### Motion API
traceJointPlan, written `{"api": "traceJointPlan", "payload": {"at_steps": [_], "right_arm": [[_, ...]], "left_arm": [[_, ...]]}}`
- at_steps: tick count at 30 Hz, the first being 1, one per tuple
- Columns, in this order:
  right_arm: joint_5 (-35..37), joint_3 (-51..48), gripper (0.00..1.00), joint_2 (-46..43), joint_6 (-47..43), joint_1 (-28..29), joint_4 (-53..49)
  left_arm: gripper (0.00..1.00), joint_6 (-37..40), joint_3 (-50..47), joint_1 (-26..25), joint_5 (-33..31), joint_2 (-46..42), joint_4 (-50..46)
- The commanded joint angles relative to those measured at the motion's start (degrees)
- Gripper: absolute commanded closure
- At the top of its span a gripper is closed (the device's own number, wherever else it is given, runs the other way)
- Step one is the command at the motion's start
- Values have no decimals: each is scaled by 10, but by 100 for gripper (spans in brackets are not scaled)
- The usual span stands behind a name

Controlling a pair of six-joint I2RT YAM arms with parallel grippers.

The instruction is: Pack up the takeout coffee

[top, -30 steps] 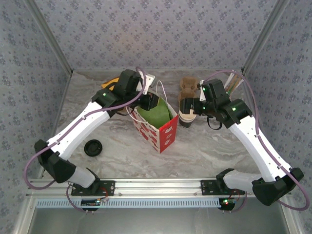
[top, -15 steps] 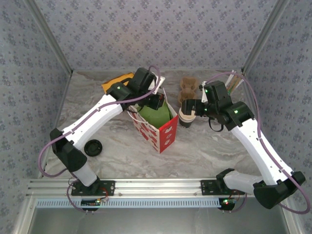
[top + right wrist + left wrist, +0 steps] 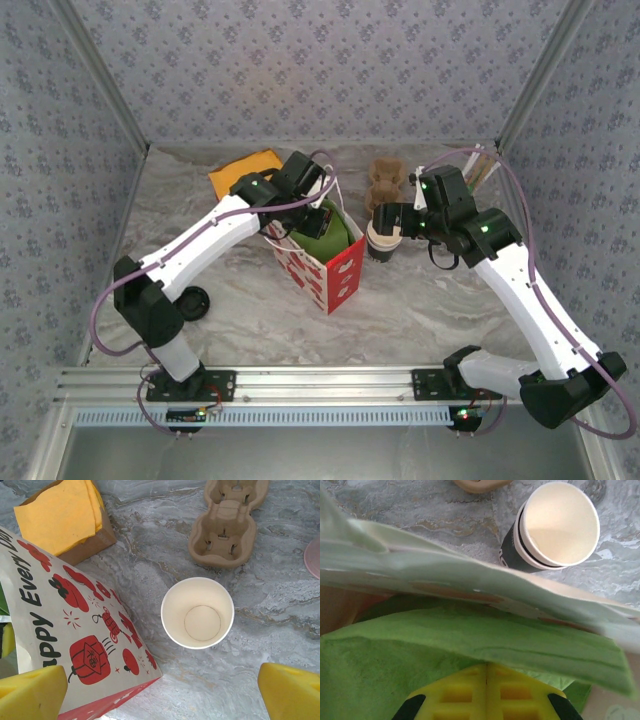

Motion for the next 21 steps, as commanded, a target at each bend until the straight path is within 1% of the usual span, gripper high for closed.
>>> {"api": "traceJointPlan", "payload": {"at_steps": [1,8,9,10,13,16,19,21], "right_arm": [[-4,-3,0,-7,3,-3,1],[-6,-5,0,-8,4,-4,2],[-6,-5,0,-8,4,-4,1],[-6,-5,0,-8,5,-4,1],[-6,-5,0,-9,4,-4,1],[-6,-5,0,-11,6,-4,0],[-6,-5,0,-12,5,-4,-2],[-5,-4,0,-13,6,-4,-4]], "left_arm": [[98,6,24,-3,-4,-14,-11],[97,1,67,-2,-8,-31,-11],[94,-1,72,-1,-12,-34,-11],[87,-1,78,-1,-16,-34,-8],[79,-2,96,0,-20,-35,-4],[65,-2,109,1,-21,-32,3],[65,-1,118,3,-20,-21,1],[68,2,118,4,-21,-12,-7]]}}
